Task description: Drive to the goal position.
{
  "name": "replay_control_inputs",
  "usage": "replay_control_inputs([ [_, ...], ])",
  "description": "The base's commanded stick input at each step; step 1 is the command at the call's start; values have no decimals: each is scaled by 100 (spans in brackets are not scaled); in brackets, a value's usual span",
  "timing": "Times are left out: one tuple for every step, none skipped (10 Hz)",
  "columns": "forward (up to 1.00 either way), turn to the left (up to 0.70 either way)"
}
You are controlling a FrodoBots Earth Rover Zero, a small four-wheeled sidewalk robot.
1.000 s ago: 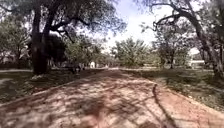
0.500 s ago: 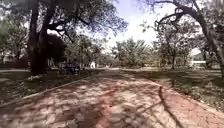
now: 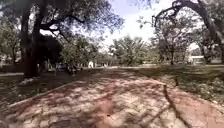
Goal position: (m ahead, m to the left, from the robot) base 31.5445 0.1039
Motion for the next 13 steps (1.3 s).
replay_control_inputs([
  [70, 0],
  [70, 0],
  [70, 0],
  [70, 0],
  [70, 0],
  [70, 0],
  [70, 0],
  [70, 0],
  [70, 0],
  [70, 0],
  [70, 0],
  [70, 0],
  [70, 0],
])
